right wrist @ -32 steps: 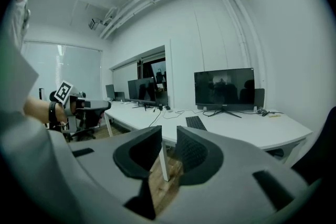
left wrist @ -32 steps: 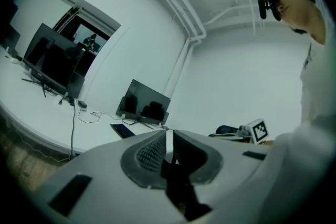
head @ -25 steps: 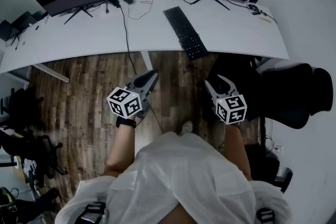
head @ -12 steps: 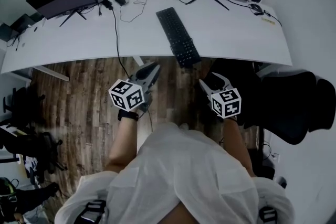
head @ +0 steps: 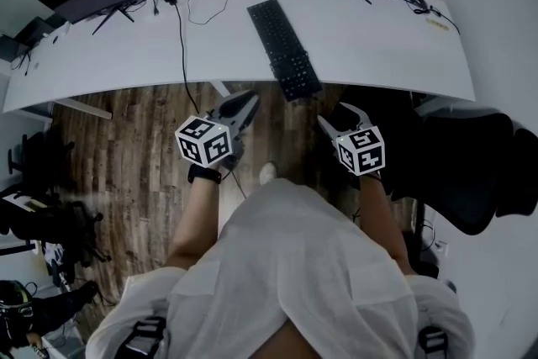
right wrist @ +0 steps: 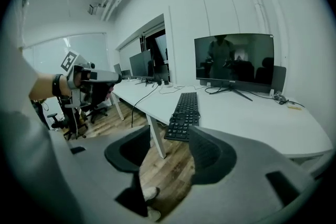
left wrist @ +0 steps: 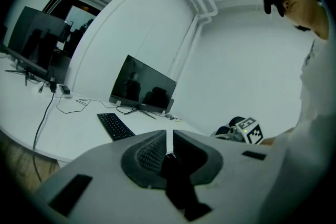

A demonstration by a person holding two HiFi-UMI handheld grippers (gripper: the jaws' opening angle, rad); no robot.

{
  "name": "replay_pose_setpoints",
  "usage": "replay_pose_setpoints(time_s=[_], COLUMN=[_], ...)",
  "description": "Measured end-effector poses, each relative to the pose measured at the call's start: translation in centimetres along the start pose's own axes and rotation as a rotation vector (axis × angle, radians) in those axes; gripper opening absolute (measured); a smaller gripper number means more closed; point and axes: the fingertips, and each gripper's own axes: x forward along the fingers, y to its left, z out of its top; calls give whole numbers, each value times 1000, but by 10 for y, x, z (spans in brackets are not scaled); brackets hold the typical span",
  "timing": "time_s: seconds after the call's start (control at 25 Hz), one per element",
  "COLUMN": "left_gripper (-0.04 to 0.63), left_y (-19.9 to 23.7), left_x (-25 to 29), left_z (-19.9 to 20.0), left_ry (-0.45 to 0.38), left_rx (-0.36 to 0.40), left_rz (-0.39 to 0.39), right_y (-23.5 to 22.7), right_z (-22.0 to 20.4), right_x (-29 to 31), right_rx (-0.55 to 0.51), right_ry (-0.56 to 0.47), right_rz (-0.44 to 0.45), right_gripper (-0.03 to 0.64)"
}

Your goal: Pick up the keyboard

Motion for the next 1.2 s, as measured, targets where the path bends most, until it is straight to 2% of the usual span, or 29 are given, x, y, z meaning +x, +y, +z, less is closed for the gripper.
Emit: replay_pose_setpoints(time_s=[0.36, 0.64, 1.04, 1.08, 1.16, 1.2], left_gripper=[28, 28, 35, 49, 129, 141], left_y=[43, 91, 131, 131, 130, 129], left_x=[41, 85, 144, 148, 155, 159], left_z=[-30, -63, -126, -132, -142, -147], left_ry=[112, 241, 463, 485, 529, 550], left_rx=[-52, -154, -321, -345, -388, -405], left_rz=[-21, -58, -120, -135, -162, -174], right_y=[-23, -52, -83, -84, -85, -86], right_z=[-19, -21, -34, -34, -36, -36], right_x=[66, 123, 193, 198, 205, 209], right_rx=[63, 170, 235, 239, 248, 251], right_ry=[139, 222, 345, 355, 374, 380], right_rz=[21, 37, 13, 13, 16, 18], right_gripper=[244, 267, 278, 278, 278, 279])
